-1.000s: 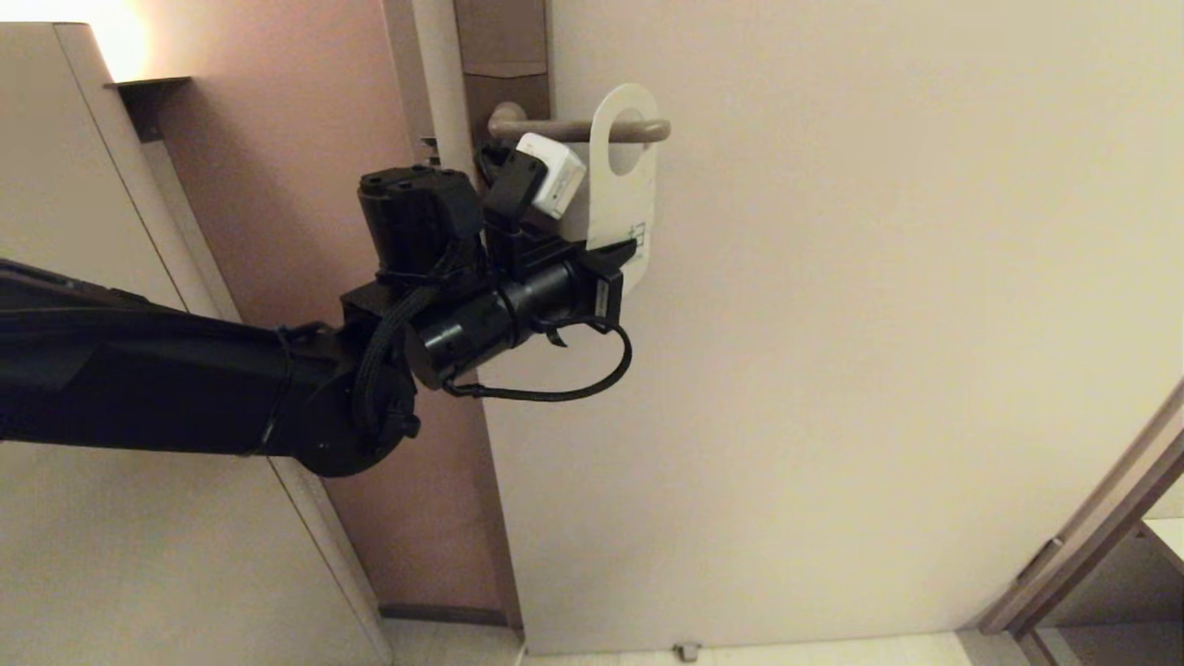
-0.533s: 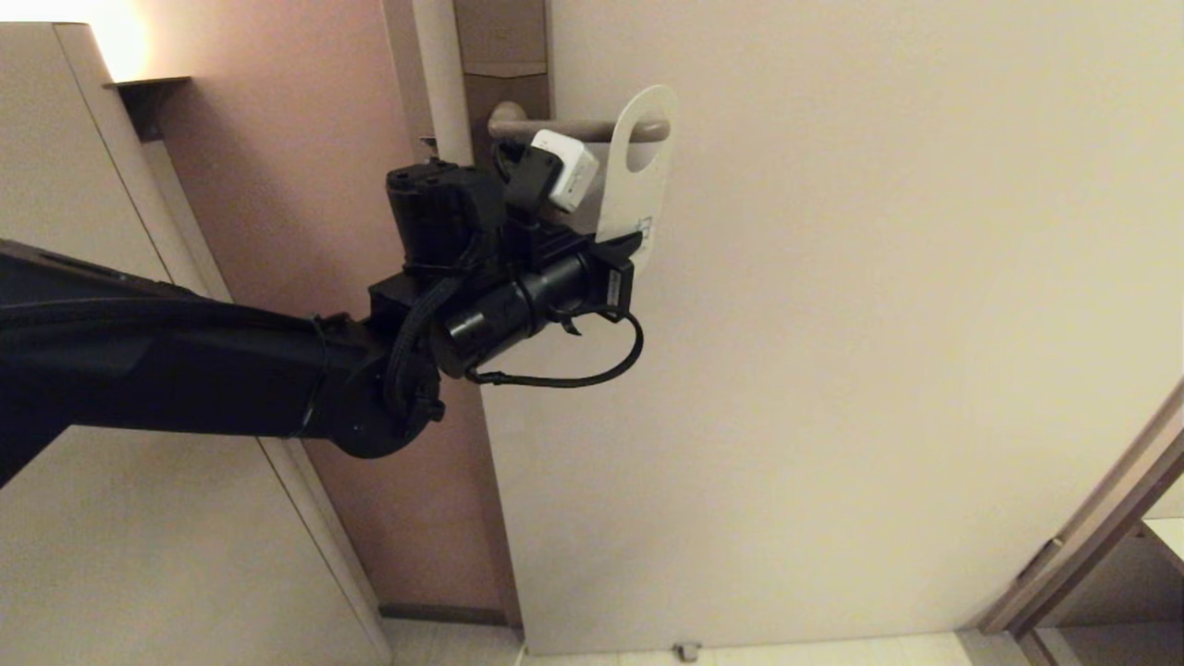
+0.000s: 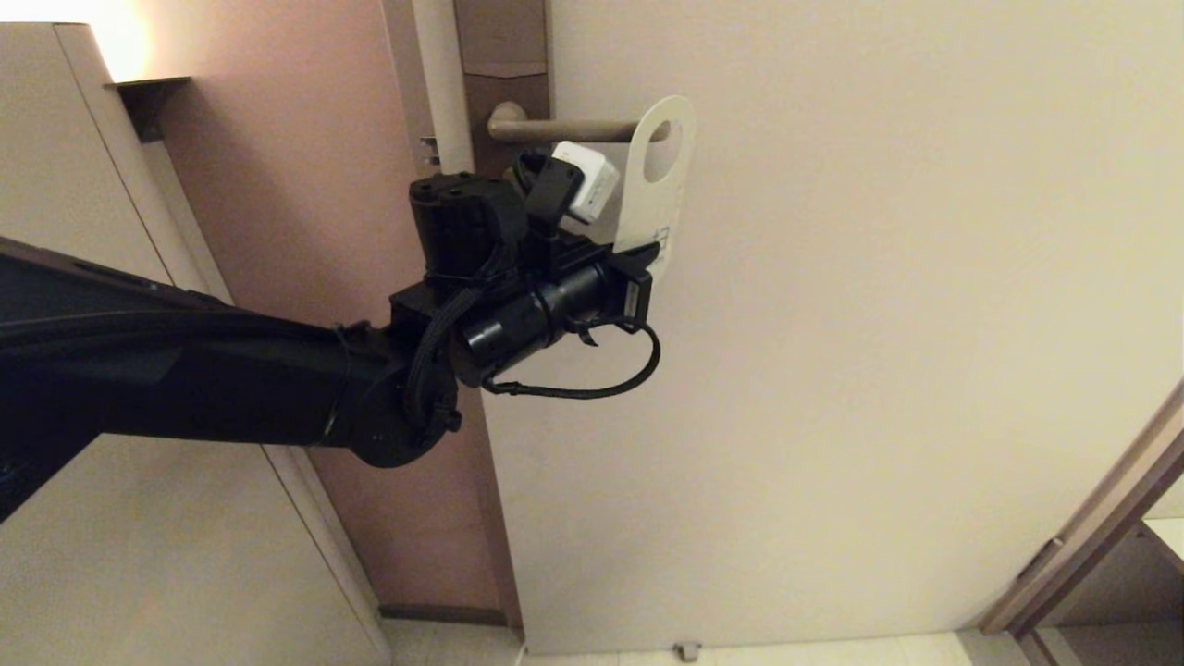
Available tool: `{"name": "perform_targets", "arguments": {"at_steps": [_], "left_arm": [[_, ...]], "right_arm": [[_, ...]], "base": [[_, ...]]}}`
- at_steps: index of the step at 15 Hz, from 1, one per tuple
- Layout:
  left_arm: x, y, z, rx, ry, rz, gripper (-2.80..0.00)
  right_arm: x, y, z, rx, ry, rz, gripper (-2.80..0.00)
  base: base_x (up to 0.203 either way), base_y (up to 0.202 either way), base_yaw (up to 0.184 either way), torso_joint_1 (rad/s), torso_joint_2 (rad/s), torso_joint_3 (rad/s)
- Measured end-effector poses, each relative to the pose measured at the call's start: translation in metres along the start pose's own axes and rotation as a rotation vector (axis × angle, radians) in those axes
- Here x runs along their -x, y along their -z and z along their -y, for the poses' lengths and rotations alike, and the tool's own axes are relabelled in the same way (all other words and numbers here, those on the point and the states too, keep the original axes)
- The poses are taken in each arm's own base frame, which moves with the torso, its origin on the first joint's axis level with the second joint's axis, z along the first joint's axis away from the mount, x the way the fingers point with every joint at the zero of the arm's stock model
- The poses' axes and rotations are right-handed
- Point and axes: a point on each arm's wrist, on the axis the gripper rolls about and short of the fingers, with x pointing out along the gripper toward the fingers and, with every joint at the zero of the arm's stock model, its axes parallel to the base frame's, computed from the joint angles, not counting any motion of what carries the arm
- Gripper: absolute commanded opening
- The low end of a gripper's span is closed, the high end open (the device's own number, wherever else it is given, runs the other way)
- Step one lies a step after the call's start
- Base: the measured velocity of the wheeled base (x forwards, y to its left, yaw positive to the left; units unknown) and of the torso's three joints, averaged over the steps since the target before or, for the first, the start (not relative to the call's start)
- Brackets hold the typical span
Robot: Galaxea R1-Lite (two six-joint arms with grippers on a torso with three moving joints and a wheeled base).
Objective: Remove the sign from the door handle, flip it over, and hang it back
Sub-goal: Take down the sign, then hand it to the other hand
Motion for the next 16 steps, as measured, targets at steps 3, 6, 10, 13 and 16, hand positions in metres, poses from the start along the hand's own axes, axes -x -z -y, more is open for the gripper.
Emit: {"name": "perform_targets", "arguments": {"at_steps": [3, 6, 10, 13, 16], "left_arm": [[0.000, -0.003, 0.011, 0.002, 0.025, 0.009, -2.80], [0.001, -0.008, 0.025, 0.005, 0.057, 0.020, -2.80], [0.006, -0.016, 0.046, 0.009, 0.109, 0.032, -2.80], [0.020, -0.014, 0.059, 0.013, 0.147, 0.010, -2.80], [0.045, -0.012, 0.063, 0.020, 0.172, -0.028, -2.80]], "right_arm": [[0.000, 0.000, 0.000, 0.000, 0.000, 0.000, -2.80], [0.000, 0.000, 0.000, 0.000, 0.000, 0.000, -2.80], [0.000, 0.000, 0.000, 0.000, 0.000, 0.000, -2.80], [0.000, 0.000, 0.000, 0.000, 0.000, 0.000, -2.80], [0.000, 0.000, 0.000, 0.000, 0.000, 0.000, -2.80]], "base": [[0.000, 0.000, 0.000, 0.000, 0.00, 0.000], [0.000, 0.000, 0.000, 0.000, 0.00, 0.000], [0.000, 0.000, 0.000, 0.000, 0.00, 0.000], [0.000, 0.000, 0.000, 0.000, 0.00, 0.000], [0.000, 0.000, 0.000, 0.000, 0.00, 0.000]]}}
